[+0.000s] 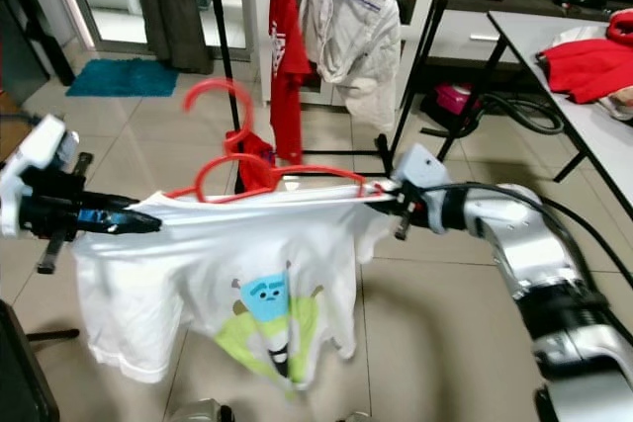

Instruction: Hang hanger

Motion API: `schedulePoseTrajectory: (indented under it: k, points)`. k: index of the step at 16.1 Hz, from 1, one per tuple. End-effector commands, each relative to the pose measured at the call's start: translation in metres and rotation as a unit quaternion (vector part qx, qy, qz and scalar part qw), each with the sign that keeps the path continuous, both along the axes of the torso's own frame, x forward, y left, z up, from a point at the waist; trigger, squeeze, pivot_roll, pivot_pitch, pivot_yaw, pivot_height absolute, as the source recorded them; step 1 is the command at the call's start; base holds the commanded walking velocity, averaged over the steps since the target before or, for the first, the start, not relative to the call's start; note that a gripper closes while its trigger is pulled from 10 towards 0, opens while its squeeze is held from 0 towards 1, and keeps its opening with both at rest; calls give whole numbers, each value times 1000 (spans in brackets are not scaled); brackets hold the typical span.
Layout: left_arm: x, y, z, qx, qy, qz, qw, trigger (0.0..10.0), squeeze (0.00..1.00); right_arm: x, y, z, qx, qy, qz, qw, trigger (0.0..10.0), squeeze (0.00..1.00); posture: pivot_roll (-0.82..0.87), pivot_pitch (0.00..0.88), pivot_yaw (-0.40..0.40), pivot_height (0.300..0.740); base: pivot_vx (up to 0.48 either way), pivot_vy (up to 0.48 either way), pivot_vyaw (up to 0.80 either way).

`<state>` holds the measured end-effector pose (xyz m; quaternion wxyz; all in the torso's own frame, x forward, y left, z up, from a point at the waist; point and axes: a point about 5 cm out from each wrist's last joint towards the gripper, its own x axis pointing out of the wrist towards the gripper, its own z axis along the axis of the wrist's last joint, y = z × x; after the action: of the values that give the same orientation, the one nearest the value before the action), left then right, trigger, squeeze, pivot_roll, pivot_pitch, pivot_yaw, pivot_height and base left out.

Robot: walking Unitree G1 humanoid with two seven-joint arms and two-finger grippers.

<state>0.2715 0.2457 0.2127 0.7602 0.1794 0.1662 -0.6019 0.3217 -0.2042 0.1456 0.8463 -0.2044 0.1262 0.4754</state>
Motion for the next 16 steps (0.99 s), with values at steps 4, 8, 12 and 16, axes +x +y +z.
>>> schedulePoseTrajectory:
  k: [4, 8, 12, 16]
  points:
    - [-6, 43, -19, 120, -4, 107, 987, 0, 0, 4, -56, 5, -52, -1, -114, 992, 0, 0, -13, 0, -36, 740, 0, 0, 0]
    - [-9, 50, -29, 178, 4, 98, 979, 0, 0, 5, -68, 6, -95, -7, -125, 988, 0, 0, -25, 0, -34, 740, 0, 0, 0]
    - [-10, 66, -26, 262, 0, 140, 955, 0, 0, 5, -81, 4, -156, -9, -132, 979, 0, 0, -29, 0, -38, 740, 0, 0, 0]
    - [-10, 62, -28, 286, 20, 134, 949, 0, 0, 8, -74, -2, -212, -17, -115, 970, 0, 0, -27, 0, -42, 740, 0, 0, 0]
